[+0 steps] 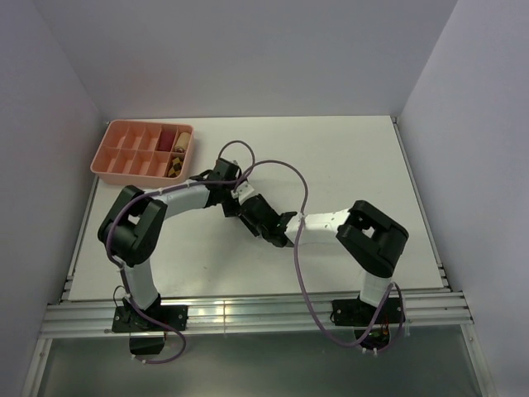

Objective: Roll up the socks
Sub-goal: Roll the sock at the center of the board, then pick up the sock at the center of the board.

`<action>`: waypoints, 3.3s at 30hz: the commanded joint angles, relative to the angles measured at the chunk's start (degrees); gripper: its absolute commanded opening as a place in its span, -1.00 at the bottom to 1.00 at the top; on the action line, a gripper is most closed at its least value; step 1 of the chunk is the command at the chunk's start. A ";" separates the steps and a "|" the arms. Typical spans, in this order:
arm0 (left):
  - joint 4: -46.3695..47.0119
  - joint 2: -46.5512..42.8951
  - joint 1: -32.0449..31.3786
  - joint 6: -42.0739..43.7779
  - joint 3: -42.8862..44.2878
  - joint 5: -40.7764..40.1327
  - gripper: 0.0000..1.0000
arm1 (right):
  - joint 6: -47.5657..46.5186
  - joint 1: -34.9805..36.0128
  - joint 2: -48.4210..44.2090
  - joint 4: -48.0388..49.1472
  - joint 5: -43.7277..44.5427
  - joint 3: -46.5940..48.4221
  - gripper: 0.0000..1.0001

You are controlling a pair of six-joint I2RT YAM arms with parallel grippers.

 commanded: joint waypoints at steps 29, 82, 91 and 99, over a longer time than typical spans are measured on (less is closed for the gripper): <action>10.37 -32.60 14.25 -3.27 -23.81 -4.92 0.34 | 18.22 -8.81 9.88 -23.55 -43.91 14.30 -1.00; 22.16 -18.85 5.46 -13.82 -33.58 -2.38 0.19 | 59.01 -16.29 21.75 25.47 -72.83 5.17 -1.00; 17.85 -14.79 5.46 -11.54 -30.15 -3.96 -0.91 | 58.06 -17.08 20.79 24.37 -72.76 4.64 -0.43; 7.22 -17.68 5.64 -4.07 -21.03 -9.58 -0.99 | 37.85 -18.22 5.97 3.09 -62.05 5.96 0.18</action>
